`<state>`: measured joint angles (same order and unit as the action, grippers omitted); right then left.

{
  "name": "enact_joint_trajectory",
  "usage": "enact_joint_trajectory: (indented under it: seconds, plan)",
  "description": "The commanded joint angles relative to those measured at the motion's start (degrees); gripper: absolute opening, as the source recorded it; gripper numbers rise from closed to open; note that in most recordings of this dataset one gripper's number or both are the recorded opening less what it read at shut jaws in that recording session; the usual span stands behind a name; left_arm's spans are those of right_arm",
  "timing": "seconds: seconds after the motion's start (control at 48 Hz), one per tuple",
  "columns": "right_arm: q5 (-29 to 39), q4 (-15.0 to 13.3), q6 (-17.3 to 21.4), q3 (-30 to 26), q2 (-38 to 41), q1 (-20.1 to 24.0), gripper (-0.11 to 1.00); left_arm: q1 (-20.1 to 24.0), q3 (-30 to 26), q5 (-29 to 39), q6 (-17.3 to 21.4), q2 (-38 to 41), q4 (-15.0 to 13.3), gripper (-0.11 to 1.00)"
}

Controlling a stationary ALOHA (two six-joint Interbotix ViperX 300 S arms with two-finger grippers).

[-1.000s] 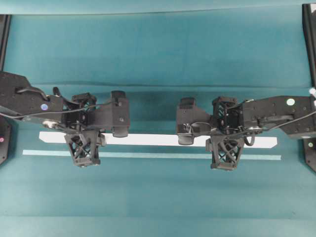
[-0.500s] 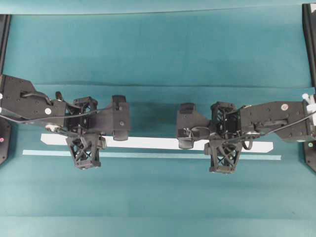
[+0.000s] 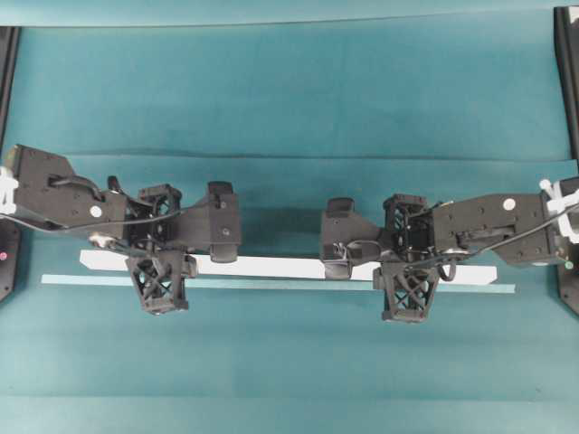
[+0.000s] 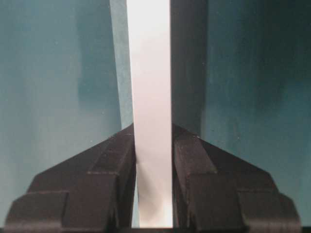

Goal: Lift a wooden board with both hands.

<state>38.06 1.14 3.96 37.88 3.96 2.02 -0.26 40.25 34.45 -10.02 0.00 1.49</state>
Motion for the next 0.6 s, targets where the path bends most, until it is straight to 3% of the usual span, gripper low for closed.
enact_joint_trajectory:
  seconds: [0.0, 0.583]
  plan:
    - [0.0, 0.3, -0.4, 1.0, 1.1, 0.6, 0.21, 0.3, 0.4, -0.4, -2.2, 0.0, 0.0, 0.18]
    - [-1.1, 0.2, -0.4, 1.2, 1.5, -0.3, 0.21, -0.4, 2.5, -1.5, -2.3, 0.0, 0.0, 0.18]
